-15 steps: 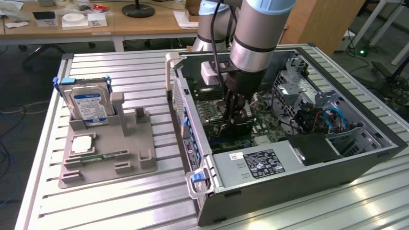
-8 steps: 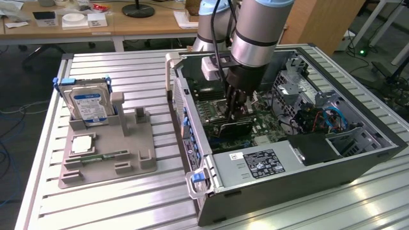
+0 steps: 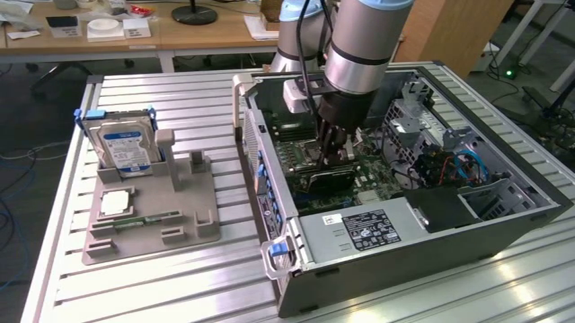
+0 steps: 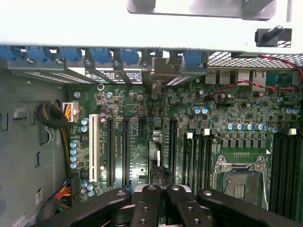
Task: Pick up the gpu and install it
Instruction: 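Insert the gpu into the slot, then press down on the gpu until it lock into place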
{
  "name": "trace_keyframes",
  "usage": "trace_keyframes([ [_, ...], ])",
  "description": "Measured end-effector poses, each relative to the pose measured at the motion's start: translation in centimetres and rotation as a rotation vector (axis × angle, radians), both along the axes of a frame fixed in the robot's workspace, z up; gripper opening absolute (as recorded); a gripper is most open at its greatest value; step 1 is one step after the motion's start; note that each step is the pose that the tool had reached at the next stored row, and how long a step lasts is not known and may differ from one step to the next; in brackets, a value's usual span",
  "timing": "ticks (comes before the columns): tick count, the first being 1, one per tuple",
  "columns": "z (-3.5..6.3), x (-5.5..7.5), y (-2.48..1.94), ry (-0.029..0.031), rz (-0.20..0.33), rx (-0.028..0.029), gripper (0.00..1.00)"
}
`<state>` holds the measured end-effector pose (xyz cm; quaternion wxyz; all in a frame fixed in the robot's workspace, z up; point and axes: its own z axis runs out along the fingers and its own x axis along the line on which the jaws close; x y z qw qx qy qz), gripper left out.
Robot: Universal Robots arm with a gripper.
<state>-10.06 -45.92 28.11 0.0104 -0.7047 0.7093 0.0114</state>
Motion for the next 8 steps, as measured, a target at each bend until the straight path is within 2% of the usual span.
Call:
trace_keyframes([
  [8,0.00,0.00,0.00,0.0000,0.000,0.0000,0.11],
])
